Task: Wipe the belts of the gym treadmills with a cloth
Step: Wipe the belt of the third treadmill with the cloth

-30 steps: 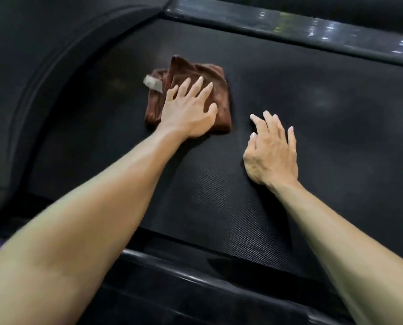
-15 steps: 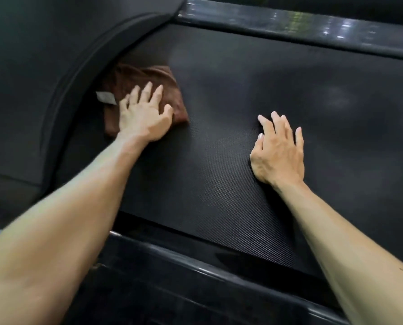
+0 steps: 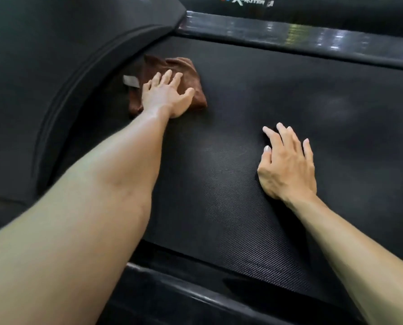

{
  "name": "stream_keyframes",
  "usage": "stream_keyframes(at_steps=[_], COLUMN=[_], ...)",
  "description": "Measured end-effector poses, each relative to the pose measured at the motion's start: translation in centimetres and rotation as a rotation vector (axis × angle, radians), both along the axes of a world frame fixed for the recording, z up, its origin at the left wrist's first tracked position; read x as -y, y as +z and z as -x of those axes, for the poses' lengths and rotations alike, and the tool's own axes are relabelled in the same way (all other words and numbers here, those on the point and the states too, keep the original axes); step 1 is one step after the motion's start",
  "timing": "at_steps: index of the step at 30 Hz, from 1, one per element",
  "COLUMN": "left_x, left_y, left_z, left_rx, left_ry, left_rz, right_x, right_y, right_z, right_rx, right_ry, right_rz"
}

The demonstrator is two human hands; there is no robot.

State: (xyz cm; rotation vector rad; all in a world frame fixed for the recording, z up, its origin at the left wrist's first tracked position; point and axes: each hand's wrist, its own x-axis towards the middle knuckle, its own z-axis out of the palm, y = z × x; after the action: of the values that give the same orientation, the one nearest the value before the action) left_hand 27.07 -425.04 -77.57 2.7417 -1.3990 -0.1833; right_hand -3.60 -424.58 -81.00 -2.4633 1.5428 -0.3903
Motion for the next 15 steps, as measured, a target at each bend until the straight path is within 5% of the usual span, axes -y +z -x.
stream_keyframes(at_steps=[8,15], left_x=[-7.8,-2.7], left_y=[-1.0,-0.7], left_z=[4.3,9.3], left_rx=[0.05,-0.015], left_ry=[0.175,-0.181], left_rz=[-0.005,0.005], right_x=[-0.4,-0.3], right_y=[0.4,0.3], right_z=[-0.2,-0.3], right_rx=[-0.01,-0.022], right_ry=[-0.002,-0.009], right_rz=[0.003,0.005])
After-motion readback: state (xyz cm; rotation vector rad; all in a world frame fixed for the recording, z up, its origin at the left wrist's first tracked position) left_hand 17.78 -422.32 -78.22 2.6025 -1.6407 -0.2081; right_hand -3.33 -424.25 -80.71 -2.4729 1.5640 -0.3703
